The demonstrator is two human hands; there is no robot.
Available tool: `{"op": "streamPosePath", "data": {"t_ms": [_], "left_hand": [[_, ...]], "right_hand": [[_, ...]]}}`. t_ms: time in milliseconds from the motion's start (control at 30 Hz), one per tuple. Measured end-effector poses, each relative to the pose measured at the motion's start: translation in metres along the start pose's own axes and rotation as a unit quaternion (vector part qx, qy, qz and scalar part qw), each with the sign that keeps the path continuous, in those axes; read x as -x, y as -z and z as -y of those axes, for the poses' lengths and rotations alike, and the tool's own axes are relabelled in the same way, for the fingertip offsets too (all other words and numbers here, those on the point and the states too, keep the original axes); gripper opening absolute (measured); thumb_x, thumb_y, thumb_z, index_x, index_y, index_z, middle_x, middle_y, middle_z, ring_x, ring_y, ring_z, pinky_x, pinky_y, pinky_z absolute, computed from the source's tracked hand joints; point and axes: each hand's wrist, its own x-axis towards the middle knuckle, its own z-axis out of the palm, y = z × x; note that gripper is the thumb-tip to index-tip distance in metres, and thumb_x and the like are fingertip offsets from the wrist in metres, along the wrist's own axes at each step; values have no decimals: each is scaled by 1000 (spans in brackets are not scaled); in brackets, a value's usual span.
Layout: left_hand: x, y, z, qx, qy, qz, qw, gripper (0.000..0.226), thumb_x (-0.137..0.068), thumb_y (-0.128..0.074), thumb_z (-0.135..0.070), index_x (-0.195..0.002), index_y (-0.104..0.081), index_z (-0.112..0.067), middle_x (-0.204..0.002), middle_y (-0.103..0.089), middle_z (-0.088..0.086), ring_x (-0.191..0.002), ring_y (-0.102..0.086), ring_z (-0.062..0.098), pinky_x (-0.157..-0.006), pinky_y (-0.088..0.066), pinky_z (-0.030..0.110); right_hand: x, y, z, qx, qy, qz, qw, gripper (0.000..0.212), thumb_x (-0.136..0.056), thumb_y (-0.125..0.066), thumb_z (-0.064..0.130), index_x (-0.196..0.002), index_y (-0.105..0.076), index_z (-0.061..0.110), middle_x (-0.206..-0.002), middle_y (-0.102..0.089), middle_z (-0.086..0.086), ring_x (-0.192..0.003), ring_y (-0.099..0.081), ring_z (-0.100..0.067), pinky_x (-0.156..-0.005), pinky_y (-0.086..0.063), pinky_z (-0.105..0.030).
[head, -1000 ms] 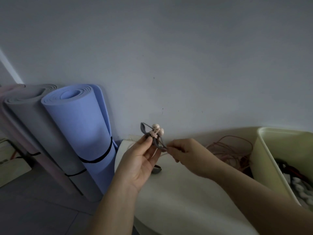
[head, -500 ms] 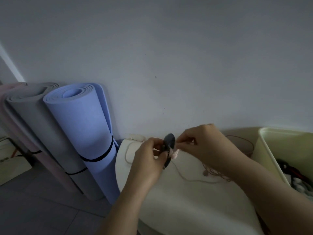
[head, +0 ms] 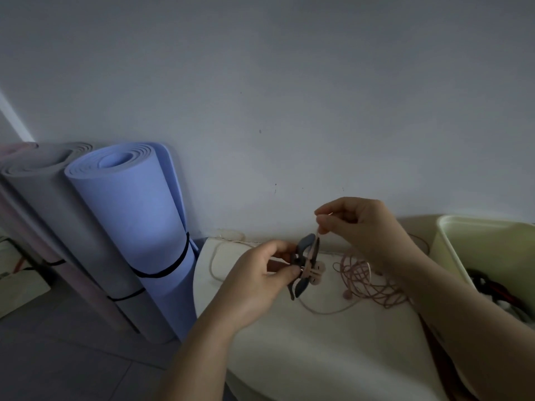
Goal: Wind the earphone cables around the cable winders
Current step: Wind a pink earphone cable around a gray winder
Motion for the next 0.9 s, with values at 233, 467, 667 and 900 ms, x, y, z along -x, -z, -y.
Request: {"op": "streamPosePath", "data": {"t_ms": [233,467,667,900], "left_hand": [[1,-2,-4,292,9,9,956,35,-80,-64,-14,-115,-64,-12,-107,-73,6,-102,-68,19,-83,-55,29],[-6,5,1,474,72,-87,873,24,-92,-51,-4,-108,-68,-10,-107,-73,8,-103,-67,16,-81,-57,26],[-12,7,8,473,127,-168,856,30,-96,-52,-5,-123,-62,-5,-126,-63,17,-108,-60,17,-77,-50,25],[-11,-1,5,498,141,-159,841,23,-96,-51,-7,-98,-73,-15,-97,-76,1,-99,-65,11,-91,-48,28]], "right_hand": [[1,-28,-15,-77,-88,72,990,21,-92,-59,15,-74,-70,15,-58,-64,-5,-53,-50,-10,-55,-41,-21],[9,-42,-7,103,-14,137,985,27,-97,-49,23,-74,-61,29,-50,-55,15,-37,-36,-3,-41,-28,-10],[11,-41,-2,211,27,185,959,23,-98,-48,29,-106,-69,24,-68,-61,14,-49,-49,7,-52,-37,-6],[15,-34,5,285,73,206,933,26,-99,-46,28,-110,-69,23,-66,-55,16,-59,-51,-2,-59,-38,-12]]}}
